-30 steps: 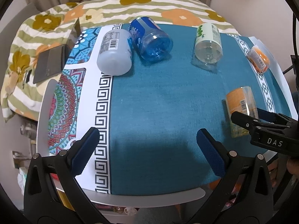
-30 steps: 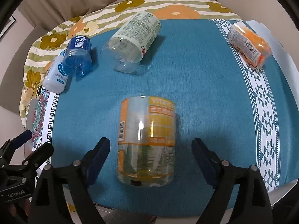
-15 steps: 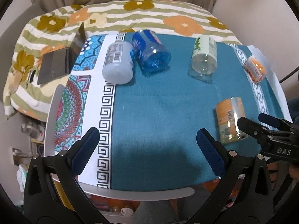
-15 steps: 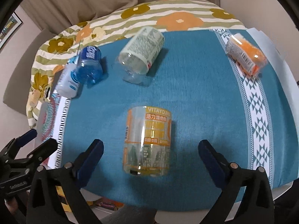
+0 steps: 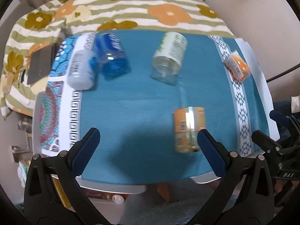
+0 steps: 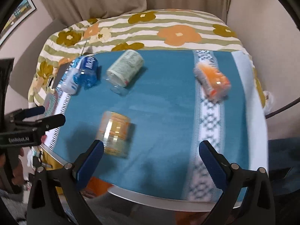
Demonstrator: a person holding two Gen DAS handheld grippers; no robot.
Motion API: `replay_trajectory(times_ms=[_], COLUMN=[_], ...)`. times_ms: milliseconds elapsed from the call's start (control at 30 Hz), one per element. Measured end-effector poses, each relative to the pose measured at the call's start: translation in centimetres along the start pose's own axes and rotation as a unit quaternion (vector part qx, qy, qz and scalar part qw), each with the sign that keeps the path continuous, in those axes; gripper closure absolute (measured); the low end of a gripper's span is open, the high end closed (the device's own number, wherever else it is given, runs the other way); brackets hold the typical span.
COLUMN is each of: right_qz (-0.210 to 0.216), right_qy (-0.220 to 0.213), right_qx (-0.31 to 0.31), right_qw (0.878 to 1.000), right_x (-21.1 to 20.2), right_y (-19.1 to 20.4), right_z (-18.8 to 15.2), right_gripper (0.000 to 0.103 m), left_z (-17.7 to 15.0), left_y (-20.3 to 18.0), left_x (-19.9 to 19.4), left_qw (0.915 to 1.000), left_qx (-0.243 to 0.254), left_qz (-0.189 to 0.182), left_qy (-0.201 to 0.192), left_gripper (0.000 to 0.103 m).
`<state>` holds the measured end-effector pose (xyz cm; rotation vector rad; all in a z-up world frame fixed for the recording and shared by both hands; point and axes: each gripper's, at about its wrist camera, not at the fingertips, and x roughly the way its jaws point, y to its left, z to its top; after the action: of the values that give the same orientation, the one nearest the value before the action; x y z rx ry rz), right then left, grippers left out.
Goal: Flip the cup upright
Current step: 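Lift the cup with the right gripper and carry it toward the left gripper, then grasp the cup with the left gripper while the right gripper releases it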
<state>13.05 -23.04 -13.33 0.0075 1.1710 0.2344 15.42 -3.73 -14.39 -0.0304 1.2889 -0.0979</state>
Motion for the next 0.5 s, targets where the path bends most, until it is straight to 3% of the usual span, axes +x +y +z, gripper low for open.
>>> replay_trajectory(times_ms=[267,500], right_qz=[0.003,0.021], right_qy=[0.01,0.03], right_qx=[-0.032,-0.037], right_qw=[0.999,0.999], right_x=[2.1,4.3], right_y=[-5.3,-9.2], right_z=[0.5,1.0], right_gripper=[0.002,0.002], left_z=[2.5,3.1], left_y=[-5.7,-7.3], left_x=[4.6,8.6], left_qw=[0.996,0.9887], left_qx=[-0.008,-0.036], left_qz=[0.037,0.051], left_qy=[0.081,0.136], left_gripper=[0.0,0.0])
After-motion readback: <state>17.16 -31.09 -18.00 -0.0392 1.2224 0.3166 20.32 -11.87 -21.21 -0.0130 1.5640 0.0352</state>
